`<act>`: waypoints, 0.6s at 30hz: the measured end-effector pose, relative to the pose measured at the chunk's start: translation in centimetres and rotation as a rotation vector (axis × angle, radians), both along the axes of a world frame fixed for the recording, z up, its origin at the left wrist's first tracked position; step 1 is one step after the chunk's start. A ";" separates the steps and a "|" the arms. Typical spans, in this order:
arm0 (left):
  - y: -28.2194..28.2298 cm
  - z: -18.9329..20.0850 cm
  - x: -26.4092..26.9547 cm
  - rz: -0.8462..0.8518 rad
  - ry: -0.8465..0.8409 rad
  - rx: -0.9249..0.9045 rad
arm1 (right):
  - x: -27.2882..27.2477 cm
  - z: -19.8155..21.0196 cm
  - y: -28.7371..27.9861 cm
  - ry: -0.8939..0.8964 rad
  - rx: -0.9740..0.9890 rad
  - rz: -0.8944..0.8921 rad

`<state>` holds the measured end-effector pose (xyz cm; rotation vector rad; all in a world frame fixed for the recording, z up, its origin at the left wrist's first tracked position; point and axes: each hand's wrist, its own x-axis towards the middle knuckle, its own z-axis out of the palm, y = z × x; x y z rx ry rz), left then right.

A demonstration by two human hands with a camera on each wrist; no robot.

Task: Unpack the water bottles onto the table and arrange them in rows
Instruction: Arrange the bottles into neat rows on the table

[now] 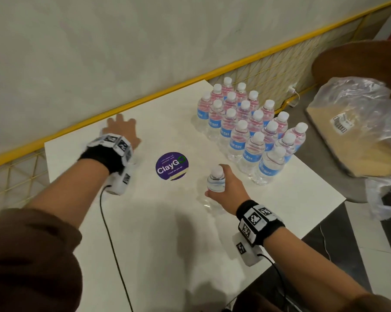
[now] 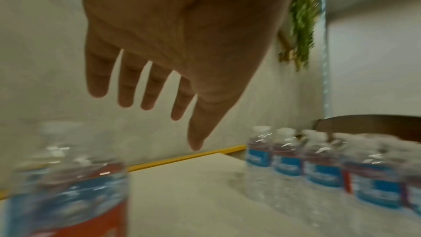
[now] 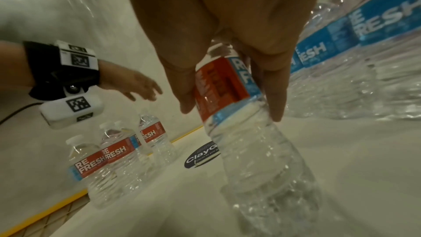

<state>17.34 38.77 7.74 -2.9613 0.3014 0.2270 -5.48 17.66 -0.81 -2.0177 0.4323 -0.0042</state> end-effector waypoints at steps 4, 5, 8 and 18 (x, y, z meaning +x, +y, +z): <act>4.1 -3.8 5.2 0.041 0.112 0.142 | -0.1 -0.5 -0.4 -0.009 -0.063 -0.002; 3.8 -3.4 4.8 0.037 0.112 0.131 | -0.1 -0.6 -0.6 -0.014 -0.068 -0.011; 1.5 -0.6 1.7 -0.010 0.104 0.046 | 0.0 -0.9 -1.4 -0.023 -0.075 -0.050; -7.1 -0.1 -6.6 -0.253 0.299 -0.436 | -0.2 -1.3 -3.9 -0.030 -0.081 -0.065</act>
